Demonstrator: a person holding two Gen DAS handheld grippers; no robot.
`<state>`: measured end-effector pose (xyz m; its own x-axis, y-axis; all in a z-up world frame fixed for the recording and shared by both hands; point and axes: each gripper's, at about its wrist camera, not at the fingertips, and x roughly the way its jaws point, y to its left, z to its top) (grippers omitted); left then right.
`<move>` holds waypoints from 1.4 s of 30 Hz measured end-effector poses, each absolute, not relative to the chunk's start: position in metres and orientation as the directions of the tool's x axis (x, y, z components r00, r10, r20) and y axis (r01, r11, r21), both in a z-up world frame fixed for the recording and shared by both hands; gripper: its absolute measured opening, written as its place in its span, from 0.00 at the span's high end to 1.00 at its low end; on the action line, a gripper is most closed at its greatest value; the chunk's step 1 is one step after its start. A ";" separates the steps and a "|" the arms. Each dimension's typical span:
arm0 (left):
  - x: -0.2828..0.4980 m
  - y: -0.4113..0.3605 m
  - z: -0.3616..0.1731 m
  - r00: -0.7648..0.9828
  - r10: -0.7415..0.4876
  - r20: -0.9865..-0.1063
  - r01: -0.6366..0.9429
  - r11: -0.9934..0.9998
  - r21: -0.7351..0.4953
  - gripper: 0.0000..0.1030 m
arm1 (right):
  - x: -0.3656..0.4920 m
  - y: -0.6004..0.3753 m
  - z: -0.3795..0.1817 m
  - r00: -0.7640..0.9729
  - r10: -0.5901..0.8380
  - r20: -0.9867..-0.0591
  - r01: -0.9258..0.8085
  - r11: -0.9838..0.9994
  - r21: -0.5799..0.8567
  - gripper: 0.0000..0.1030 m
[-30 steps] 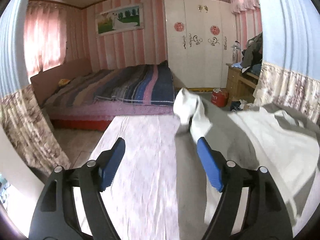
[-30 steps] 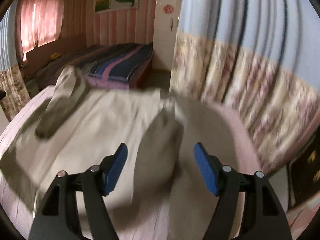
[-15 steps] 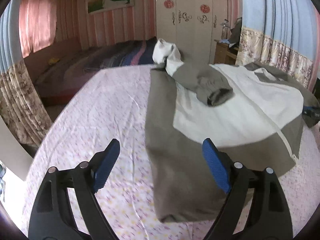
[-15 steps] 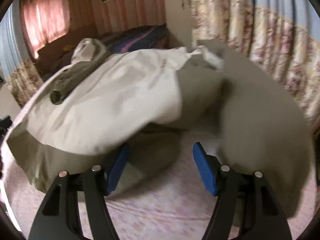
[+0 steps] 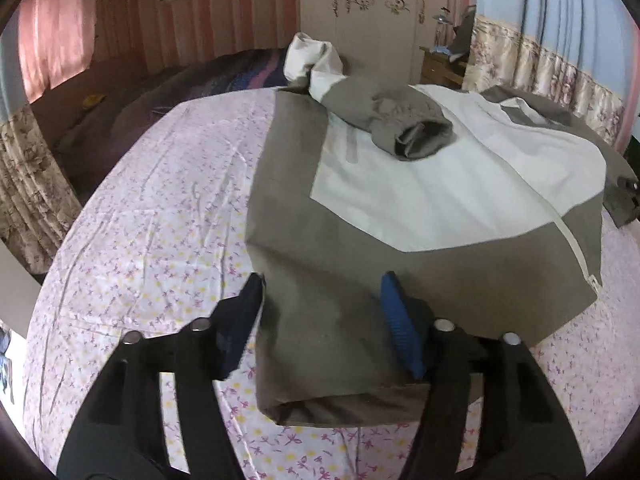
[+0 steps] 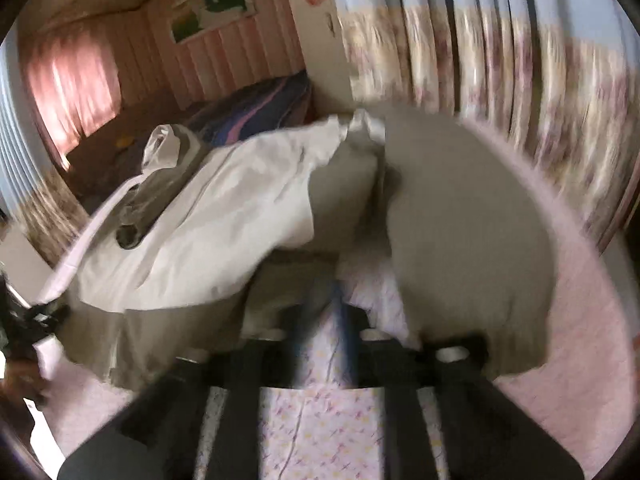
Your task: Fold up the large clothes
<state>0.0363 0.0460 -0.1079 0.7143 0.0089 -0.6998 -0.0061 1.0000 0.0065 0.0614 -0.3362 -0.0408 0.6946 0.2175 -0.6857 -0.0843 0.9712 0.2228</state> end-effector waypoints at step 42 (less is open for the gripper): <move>-0.018 0.052 -0.057 0.772 -0.085 -0.629 0.039 0.995 -0.088 0.52 | -0.067 -0.348 -0.024 0.741 0.209 -0.639 -0.144 0.978 0.153 0.37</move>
<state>-0.0175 0.0520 -0.0574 0.7723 -0.0854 -0.6294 0.0387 0.9954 -0.0877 -0.0667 -0.3475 -0.0239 0.7406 0.2089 -0.6386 -0.1437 0.9777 0.1532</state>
